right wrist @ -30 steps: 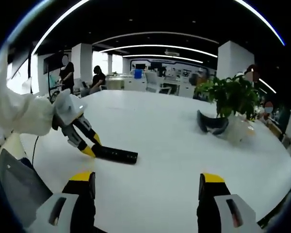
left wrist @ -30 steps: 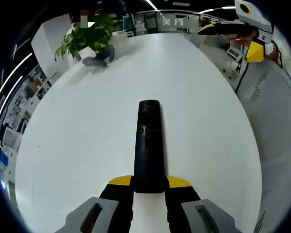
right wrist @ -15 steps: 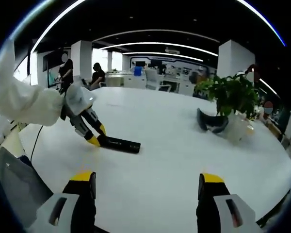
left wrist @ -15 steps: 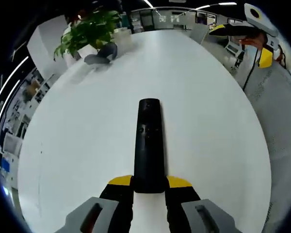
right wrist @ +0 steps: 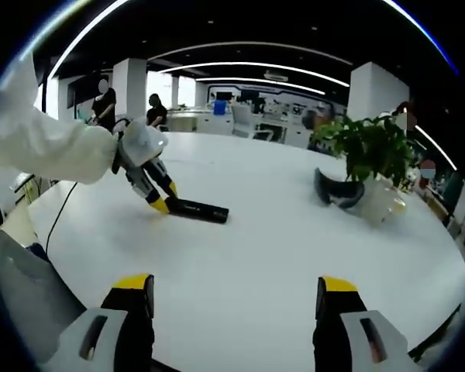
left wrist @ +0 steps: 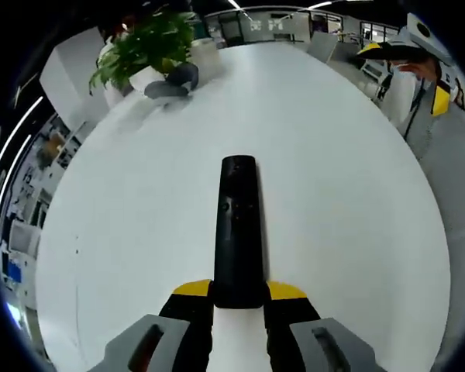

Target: Press the specified remote control buttons in sequence, fully releasing each button before pressing the next.

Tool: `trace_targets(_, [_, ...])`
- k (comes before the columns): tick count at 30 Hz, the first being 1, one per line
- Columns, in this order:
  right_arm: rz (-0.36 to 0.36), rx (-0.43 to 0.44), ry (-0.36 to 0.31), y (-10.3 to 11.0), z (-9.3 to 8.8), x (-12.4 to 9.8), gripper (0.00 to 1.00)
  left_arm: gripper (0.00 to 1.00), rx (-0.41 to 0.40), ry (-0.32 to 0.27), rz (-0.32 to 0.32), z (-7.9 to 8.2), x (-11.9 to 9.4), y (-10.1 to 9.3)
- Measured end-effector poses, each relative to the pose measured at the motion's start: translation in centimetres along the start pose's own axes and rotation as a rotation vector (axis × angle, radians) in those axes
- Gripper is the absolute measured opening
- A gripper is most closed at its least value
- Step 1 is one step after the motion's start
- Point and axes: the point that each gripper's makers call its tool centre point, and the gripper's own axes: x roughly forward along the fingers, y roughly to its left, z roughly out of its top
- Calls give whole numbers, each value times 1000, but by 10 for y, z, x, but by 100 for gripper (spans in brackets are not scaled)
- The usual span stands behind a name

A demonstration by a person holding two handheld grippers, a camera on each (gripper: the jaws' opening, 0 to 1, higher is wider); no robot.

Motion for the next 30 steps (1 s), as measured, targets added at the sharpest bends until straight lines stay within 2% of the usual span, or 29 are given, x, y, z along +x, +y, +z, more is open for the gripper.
trace_targets(7, [-2, -12, 13, 1, -2, 1, 85, 24, 13, 9, 13, 0, 4, 20])
trace_targets(15, [1, -20, 31, 2, -4, 3, 85, 24, 37, 21, 12, 2, 11, 34])
trace_targets(22, [6, -23, 35, 3, -4, 3, 85, 24, 52, 47, 27, -1, 8, 53])
trace_targets(30, [10, -26, 45, 3, -6, 3, 85, 24, 60, 54, 26, 1, 11, 64])
